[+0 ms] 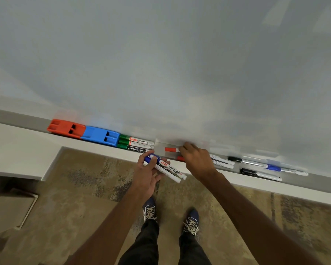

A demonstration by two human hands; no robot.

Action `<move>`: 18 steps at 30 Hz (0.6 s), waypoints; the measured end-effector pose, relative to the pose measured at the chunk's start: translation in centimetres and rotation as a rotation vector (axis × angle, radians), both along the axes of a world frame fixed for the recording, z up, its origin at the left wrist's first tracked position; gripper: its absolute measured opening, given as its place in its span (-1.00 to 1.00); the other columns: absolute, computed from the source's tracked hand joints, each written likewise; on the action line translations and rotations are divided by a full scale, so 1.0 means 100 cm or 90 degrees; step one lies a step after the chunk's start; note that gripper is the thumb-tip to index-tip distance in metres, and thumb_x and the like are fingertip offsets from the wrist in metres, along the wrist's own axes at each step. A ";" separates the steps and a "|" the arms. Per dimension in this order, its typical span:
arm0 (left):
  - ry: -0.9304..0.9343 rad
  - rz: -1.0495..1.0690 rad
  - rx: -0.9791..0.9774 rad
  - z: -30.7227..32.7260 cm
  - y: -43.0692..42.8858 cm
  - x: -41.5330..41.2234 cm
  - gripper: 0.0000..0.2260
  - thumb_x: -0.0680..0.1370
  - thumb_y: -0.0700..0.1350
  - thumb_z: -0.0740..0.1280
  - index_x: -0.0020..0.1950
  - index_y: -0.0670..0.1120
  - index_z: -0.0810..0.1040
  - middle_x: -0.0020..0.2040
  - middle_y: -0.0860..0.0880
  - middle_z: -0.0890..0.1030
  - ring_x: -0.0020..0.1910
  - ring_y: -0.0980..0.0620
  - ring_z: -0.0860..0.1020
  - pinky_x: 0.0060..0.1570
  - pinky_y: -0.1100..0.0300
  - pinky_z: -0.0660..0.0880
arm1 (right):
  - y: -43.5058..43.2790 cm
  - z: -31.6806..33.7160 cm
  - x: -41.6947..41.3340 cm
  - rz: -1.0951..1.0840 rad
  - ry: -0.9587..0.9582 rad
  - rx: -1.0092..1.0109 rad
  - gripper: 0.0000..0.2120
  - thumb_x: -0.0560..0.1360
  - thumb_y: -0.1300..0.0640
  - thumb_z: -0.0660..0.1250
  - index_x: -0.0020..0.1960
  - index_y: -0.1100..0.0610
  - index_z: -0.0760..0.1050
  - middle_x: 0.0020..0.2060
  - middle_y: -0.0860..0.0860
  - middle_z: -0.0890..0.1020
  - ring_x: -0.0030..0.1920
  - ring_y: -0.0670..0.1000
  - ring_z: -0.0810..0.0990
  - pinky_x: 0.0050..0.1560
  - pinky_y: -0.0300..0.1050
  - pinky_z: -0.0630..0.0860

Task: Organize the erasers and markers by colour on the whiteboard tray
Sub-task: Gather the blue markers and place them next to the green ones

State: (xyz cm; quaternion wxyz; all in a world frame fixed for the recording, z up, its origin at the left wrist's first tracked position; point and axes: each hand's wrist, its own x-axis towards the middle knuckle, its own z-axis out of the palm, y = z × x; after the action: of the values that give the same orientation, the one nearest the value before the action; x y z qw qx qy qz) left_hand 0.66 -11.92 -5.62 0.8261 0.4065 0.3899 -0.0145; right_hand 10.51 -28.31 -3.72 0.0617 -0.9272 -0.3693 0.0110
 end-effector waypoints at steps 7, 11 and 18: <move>0.026 -0.001 -0.043 0.005 -0.025 0.006 -0.74 0.63 -0.24 0.26 0.31 -0.08 0.50 0.17 -0.34 0.63 0.10 -0.29 0.65 -0.18 -0.04 0.68 | -0.076 -0.012 -0.010 -0.106 -0.074 0.002 -0.63 0.17 0.51 0.42 -0.07 0.24 0.60 -0.24 0.12 0.62 -0.26 0.13 0.60 -0.48 -0.08 0.47; 0.029 -0.023 -0.050 0.007 -0.044 0.010 -0.79 0.62 -0.25 0.27 0.22 -0.04 0.55 0.17 -0.33 0.63 0.11 -0.29 0.66 -0.14 -0.07 0.67 | -0.103 -0.017 -0.011 -0.135 -0.066 -0.022 -0.67 0.21 0.48 0.47 -0.07 0.25 0.61 -0.24 0.12 0.64 -0.23 0.12 0.60 -0.43 -0.07 0.52; 0.036 -0.042 -0.041 0.008 -0.073 0.017 -0.80 0.61 -0.23 0.30 0.19 -0.02 0.58 0.17 -0.28 0.64 0.06 -0.25 0.69 -0.05 -0.12 0.66 | -0.117 -0.020 -0.013 -0.148 -0.023 -0.060 -0.65 0.29 0.35 0.53 0.05 0.23 0.60 -0.10 0.14 0.66 -0.08 0.15 0.63 -0.21 0.01 0.61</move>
State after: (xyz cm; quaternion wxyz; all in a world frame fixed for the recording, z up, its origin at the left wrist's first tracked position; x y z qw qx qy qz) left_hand 2.32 -19.20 -4.85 0.8266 0.3914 0.3990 -0.0660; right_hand 9.26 -40.02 -5.71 0.0123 -0.9656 -0.2596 0.0043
